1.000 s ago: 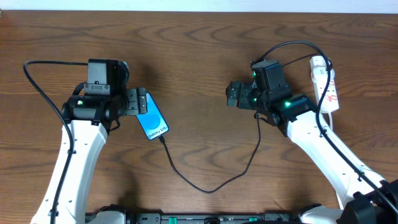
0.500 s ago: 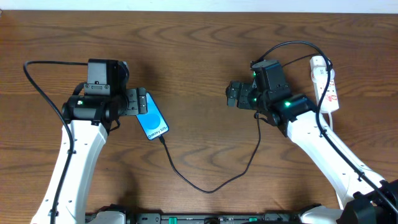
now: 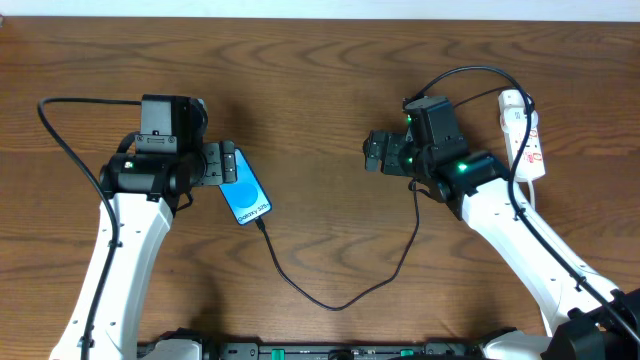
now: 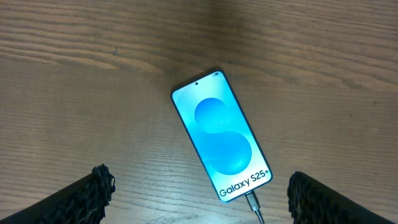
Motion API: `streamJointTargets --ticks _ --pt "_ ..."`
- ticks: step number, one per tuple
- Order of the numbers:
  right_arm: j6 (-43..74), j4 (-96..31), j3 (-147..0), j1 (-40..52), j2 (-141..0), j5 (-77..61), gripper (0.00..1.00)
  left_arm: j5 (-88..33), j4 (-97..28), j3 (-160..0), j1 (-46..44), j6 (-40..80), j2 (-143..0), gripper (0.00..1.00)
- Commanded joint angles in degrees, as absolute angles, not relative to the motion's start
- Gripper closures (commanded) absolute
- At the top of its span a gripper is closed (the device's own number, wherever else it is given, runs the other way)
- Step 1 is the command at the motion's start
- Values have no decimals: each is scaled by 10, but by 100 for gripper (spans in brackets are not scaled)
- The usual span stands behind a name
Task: Plug charger to phone and switch on socket
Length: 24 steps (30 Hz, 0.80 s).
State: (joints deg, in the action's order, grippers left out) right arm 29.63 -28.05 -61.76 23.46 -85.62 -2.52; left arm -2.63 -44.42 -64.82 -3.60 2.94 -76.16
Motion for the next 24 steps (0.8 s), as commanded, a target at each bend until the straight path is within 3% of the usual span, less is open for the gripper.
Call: streamJointTargets --ticks 1,18,24 --pt "291 -281 -619 233 -852 -16 1 -19 -446 -659 -37 26 -759 9" --pt "291 -281 -619 233 -852 -16 1 -19 -442 -616 -37 26 -592 9" --pt "291 -281 -619 233 -852 -16 1 -26 -383 -570 -37 29 -536 9"
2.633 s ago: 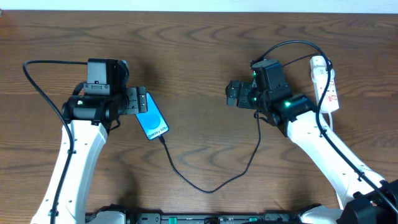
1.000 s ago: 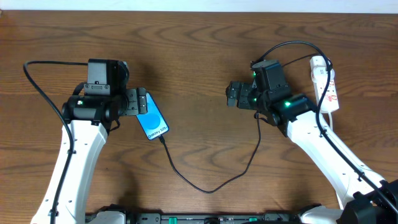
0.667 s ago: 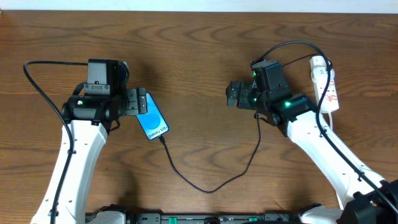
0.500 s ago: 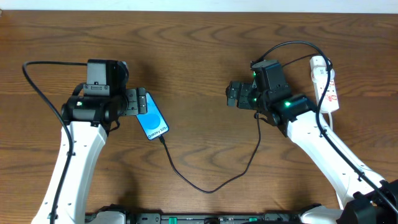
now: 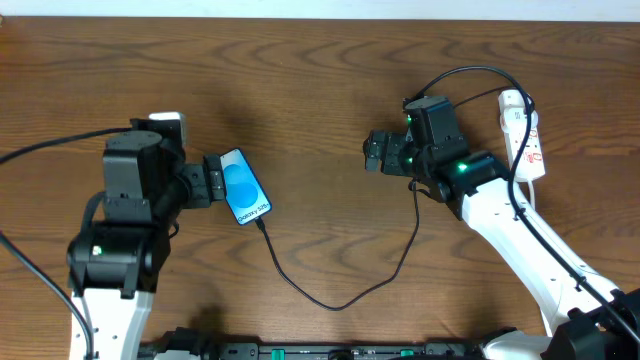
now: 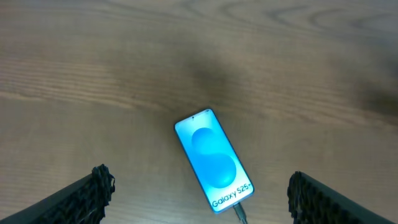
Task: Plug charger to phone and switch on socket
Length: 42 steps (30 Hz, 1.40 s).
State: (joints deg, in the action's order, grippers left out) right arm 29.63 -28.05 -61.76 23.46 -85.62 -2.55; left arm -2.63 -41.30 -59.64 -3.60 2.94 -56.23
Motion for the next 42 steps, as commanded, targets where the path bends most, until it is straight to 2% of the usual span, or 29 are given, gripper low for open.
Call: streamJointTargets --ticks 1,10,26,42 --pt "291 -281 -619 233 -852 -16 1 -26 -367 -560 -37 30 -528 9" --pt "291 -281 -619 233 -852 -16 1 -41 -175 -414 -37 37 -424 9" --pt "291 -281 -619 233 -852 -16 1 -40 4 -225 -37 37 -285 9" --pt "291 -281 -619 233 -852 -16 1 -40 24 -123 -37 37 -138 9"
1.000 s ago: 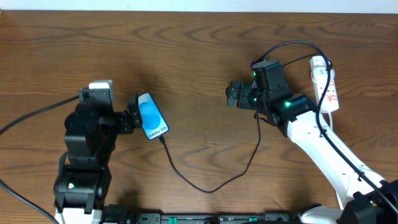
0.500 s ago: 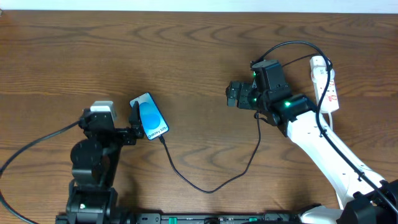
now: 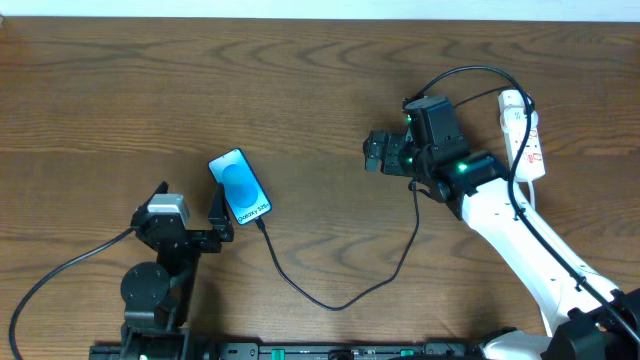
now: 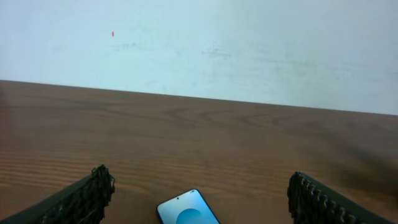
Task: Plug charger to phone and switch on socket
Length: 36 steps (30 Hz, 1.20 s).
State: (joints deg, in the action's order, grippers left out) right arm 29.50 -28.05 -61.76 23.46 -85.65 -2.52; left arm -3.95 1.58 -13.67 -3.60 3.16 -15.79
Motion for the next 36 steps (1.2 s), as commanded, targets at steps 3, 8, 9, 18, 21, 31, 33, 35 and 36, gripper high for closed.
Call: streamJointTargets --ticks 3,8,9,18,21,31,33,35,36 --pt "291 -281 -619 233 -852 -16 1 -40 42 -101 -37 37 -117 9" --pt "291 -281 -619 233 -852 -16 1 -41 103 -58 -37 37 -99 8" --pt "291 -281 -619 233 -852 -16 1 -41 108 -54 -37 37 -98 9" --pt "291 -281 -619 233 -852 -16 1 -41 115 -43 -37 37 -90 9" --pt "291 -281 -619 233 -852 -16 1 -41 114 -42 -37 37 -81 9" --pt "291 -281 -619 233 -852 -16 1 -59 97 -24 -37 37 -38 9" --pt "291 -281 -619 233 -852 -17 1 -71 98 -10 -37 37 -20 9" --pt "291 -281 -619 233 -852 -16 1 -80 84 -2 -37 37 -2 9" --pt "291 -281 -619 233 -852 -17 1 -84 79 -2 -37 37 -2 9"
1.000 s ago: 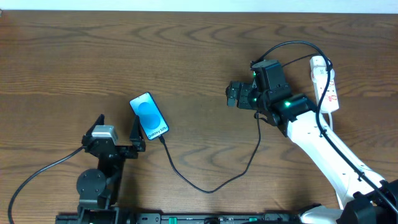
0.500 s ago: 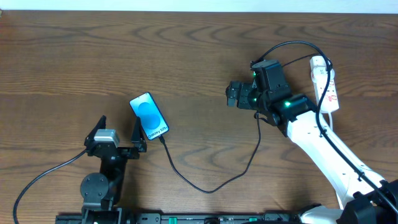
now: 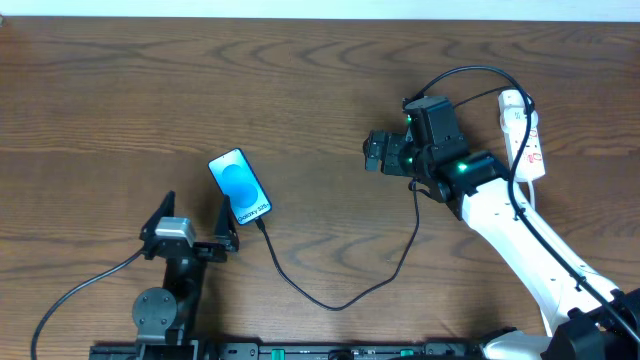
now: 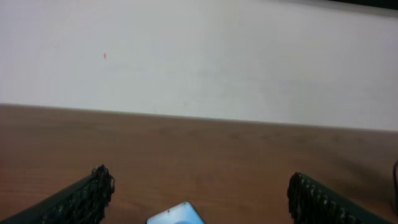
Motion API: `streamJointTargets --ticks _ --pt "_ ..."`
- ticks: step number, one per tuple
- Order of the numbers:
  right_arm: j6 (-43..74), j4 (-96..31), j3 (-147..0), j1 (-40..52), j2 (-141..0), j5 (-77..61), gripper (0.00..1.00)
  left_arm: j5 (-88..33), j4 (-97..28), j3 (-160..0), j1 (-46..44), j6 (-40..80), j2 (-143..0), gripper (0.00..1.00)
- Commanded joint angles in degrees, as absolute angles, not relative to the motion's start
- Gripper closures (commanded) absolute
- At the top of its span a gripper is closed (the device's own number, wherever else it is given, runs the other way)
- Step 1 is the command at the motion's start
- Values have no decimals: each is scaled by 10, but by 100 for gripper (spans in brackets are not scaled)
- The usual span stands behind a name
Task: Plug charger to phone and switch on socket
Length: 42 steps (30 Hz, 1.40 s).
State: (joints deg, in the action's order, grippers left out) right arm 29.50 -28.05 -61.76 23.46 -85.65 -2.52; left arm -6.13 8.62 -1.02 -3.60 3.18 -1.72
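The phone (image 3: 241, 187) lies face up with its blue screen lit, left of the table's middle. A black charger cable (image 3: 340, 303) is plugged into its lower end and loops right, toward my right arm. In the left wrist view only the phone's top edge (image 4: 176, 215) shows at the bottom. My left gripper (image 3: 194, 214) is open and empty, just in front of the phone and to its left; its fingers (image 4: 79, 200) are spread wide. My right gripper (image 3: 373, 152) hovers right of centre, its jaws unclear. The white socket strip (image 3: 525, 133) lies at the far right.
A black cable arcs from my right arm over to the socket strip. A pale wall (image 4: 199, 56) rises behind the table's far edge. My left arm's base (image 3: 160, 310) sits at the front edge.
My left gripper has drawn slightly further back toward the front edge, and less of the phone shows in its wrist view. The phone, the cable and my right arm have not moved.
My left gripper stood open right over the phone, with the cable plugged in. Then it was higher and further left. Then it was folded back near the front edge, looking across the table, where it stays now. My right arm held still throughout.
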Motion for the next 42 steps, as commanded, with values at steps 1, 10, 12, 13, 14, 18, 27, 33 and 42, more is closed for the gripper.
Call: streamJointTargets --ticks 1,10,12,13,14,18,27,33,42 --pt "291 -281 -619 233 -852 -16 1 -84 78 -2 -37 37 -1 9" --pt "291 -281 -619 233 -852 -17 1 -84 60 -2 -37 37 -1 9" --pt "291 -281 -619 233 -852 -16 1 -83 38 -2 -37 36 -1 8" --pt "291 -281 -619 233 -852 -17 1 -84 23 -2 -37 35 -1 9" --pt "291 -281 -619 233 -852 -16 1 -84 6 -2 -37 32 -1 9" --pt "291 -281 -619 233 -852 -16 1 -81 -36 -2 -37 25 -1 9" --pt "291 -281 -619 233 -852 -16 1 -83 -36 -2 -37 -11 -1 9" --pt "291 -281 -619 233 -852 -16 1 -85 -34 -2 -37 -15 -1 9" --pt "291 -281 -619 233 -852 -16 1 -85 -34 -2 -37 -15 -2 9"
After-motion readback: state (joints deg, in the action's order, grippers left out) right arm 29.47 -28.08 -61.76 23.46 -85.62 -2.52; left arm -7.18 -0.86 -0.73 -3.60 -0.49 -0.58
